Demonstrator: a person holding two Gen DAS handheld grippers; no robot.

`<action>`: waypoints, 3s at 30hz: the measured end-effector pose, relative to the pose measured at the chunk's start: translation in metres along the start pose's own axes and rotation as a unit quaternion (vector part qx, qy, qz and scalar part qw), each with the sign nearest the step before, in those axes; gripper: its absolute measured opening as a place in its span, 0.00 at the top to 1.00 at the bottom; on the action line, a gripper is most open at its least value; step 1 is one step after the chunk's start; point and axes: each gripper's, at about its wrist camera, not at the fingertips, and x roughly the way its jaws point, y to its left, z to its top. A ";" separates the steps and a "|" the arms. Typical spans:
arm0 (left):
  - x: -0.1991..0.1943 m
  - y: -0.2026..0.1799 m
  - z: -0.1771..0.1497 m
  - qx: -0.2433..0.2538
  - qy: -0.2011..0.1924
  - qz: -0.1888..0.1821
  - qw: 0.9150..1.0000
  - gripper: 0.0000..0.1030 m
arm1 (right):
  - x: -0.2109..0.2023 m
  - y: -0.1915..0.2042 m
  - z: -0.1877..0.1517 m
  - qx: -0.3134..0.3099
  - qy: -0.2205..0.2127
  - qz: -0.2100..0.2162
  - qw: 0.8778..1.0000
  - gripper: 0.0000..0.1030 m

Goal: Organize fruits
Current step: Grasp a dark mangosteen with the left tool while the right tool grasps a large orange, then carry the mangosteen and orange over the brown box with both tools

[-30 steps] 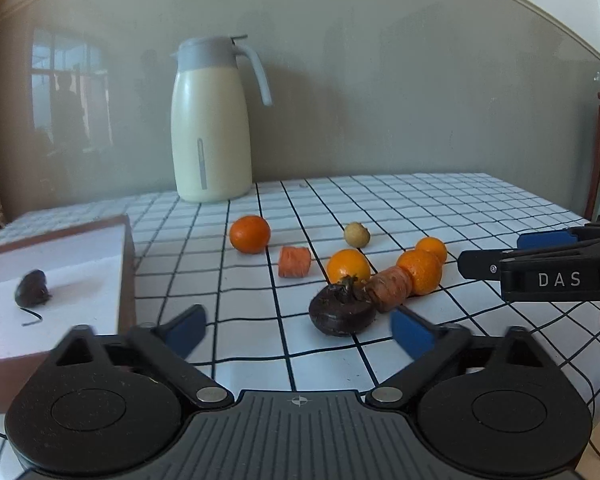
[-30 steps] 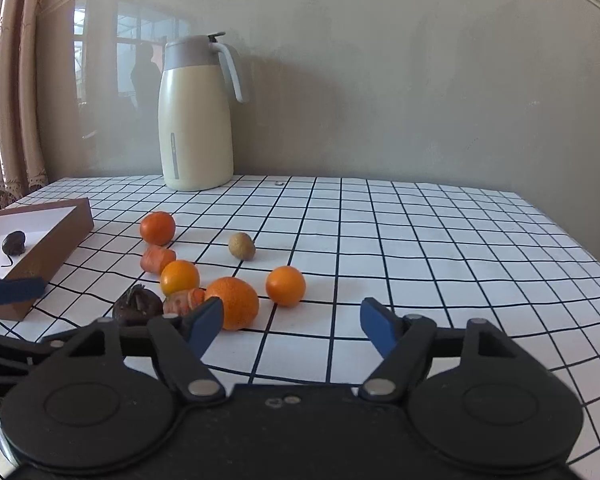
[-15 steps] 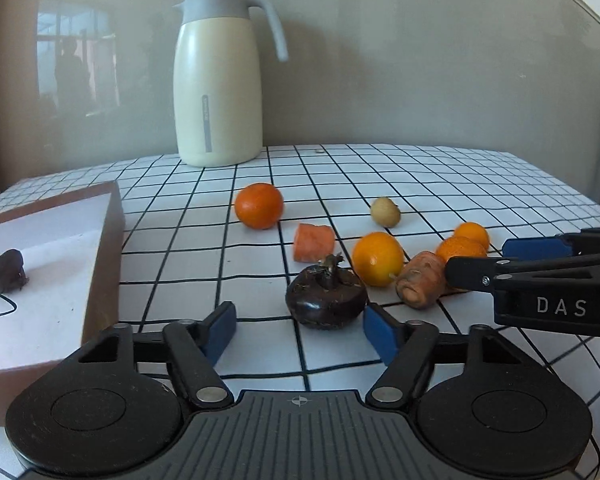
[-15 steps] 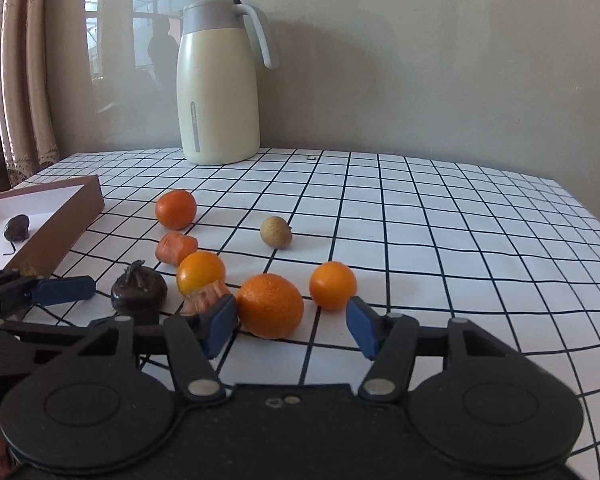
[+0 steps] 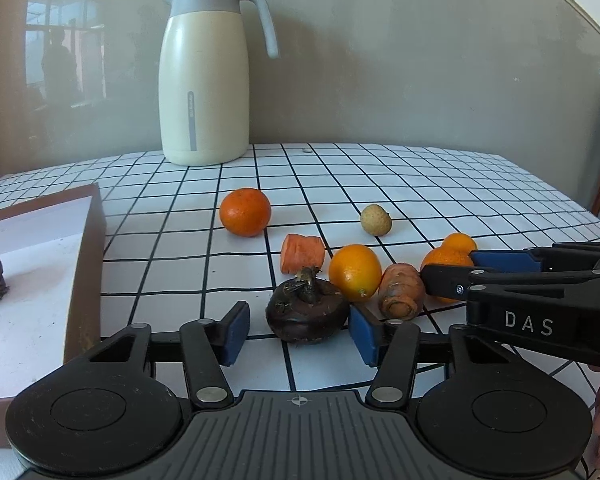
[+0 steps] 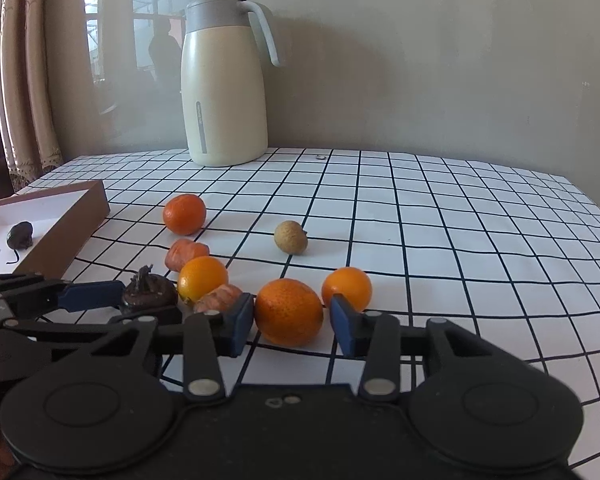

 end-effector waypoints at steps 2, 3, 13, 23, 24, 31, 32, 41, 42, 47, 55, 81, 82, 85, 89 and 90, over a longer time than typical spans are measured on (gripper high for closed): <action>0.000 -0.002 0.000 0.004 0.000 -0.002 1.000 0.52 | 0.000 -0.001 0.000 0.005 0.001 0.001 1.000 0.68; 0.000 -0.002 0.000 0.006 0.000 -0.002 1.000 0.52 | 0.000 -0.001 0.000 0.009 0.002 0.003 1.000 0.68; -0.002 -0.005 -0.001 0.015 -0.007 -0.004 1.000 0.57 | -0.004 -0.002 0.000 0.021 -0.001 0.004 1.000 0.73; -0.020 -0.005 -0.004 0.025 -0.024 -0.003 0.999 0.57 | -0.021 -0.010 -0.002 0.029 -0.014 -0.007 0.999 0.73; -0.023 -0.005 -0.004 0.026 -0.025 -0.003 0.999 0.57 | -0.023 -0.009 -0.001 0.029 -0.016 -0.008 0.999 0.73; -0.046 -0.002 0.001 0.034 -0.043 0.001 0.999 0.57 | -0.040 -0.003 0.004 0.025 -0.036 -0.009 0.999 0.73; -0.050 0.000 0.001 0.035 -0.046 0.001 0.998 0.57 | -0.042 -0.001 0.005 0.024 -0.039 -0.008 0.999 0.73; -0.090 0.022 0.005 0.036 -0.075 0.022 0.996 0.57 | -0.063 0.021 0.009 0.005 -0.061 0.004 0.998 0.73; -0.093 0.024 0.006 0.035 -0.077 0.025 0.996 0.57 | -0.065 0.025 0.010 0.001 -0.065 0.007 0.998 0.73; -0.108 0.042 0.007 0.033 -0.088 0.042 0.995 0.57 | -0.074 0.042 0.013 -0.021 -0.078 0.016 0.997 0.73; -0.134 0.072 0.003 0.021 -0.106 0.069 0.992 0.57 | -0.079 0.066 0.021 -0.034 -0.099 0.042 0.994 0.73; -0.185 0.179 -0.023 -0.047 -0.126 0.170 0.976 0.57 | -0.070 0.163 0.037 -0.092 -0.129 0.130 0.979 0.73; -0.186 0.182 -0.024 -0.049 -0.125 0.173 0.976 0.57 | -0.069 0.167 0.037 -0.094 -0.129 0.132 0.978 0.73; -0.190 0.196 -0.026 -0.059 -0.126 0.187 0.972 0.57 | -0.067 0.176 0.038 -0.100 -0.132 0.138 0.977 0.73; -0.194 0.218 -0.029 -0.074 -0.125 0.206 0.968 0.57 | -0.063 0.188 0.040 -0.106 -0.134 0.145 0.975 0.73; -0.195 0.222 -0.029 -0.076 -0.125 0.211 0.967 0.57 | -0.062 0.191 0.040 -0.107 -0.135 0.146 0.974 0.73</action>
